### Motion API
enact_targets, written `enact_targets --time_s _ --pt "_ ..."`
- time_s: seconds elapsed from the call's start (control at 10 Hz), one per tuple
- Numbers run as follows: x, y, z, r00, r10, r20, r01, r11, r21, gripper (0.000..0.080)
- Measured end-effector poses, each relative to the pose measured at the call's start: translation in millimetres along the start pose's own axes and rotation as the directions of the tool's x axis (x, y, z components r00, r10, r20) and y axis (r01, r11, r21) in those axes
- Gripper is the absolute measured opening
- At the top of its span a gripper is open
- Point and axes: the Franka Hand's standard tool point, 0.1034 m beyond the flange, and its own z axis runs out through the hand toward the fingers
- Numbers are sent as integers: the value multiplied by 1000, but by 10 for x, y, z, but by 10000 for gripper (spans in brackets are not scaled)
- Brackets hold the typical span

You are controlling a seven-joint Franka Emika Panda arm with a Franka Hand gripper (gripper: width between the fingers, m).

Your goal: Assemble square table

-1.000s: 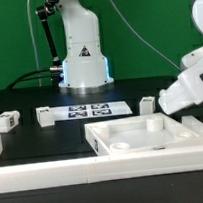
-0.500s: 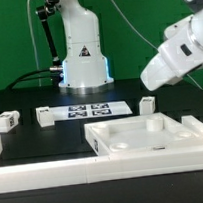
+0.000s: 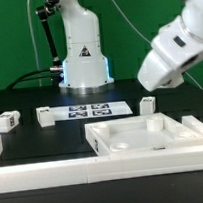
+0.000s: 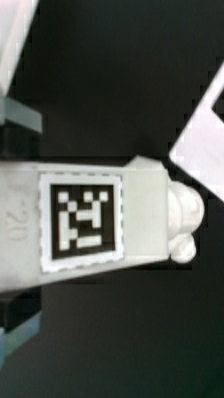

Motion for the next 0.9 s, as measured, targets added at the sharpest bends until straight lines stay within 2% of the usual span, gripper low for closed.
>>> enact_targets --time_s 0.1,0.2,0.3,0.5,0.7,0.8,0.9 --pt "-57 83 -124 999 -5 -37 5 1000 4 290" --pt "-81 179 -263 994 -4 -107 3 1000 -11 291" --pt "-111 234 -335 987 2 -162 -7 1000 -28 291" --pt "-41 282 -350 955 6 -297 -21 999 -48 291" --pt "-53 361 -373 905 12 -426 -48 996 -74 291" --pt "-64 405 -412 886 7 -464 -56 994 -91 291" --pt "-95 458 -538 861 -1 -508 -62 992 -107 291"
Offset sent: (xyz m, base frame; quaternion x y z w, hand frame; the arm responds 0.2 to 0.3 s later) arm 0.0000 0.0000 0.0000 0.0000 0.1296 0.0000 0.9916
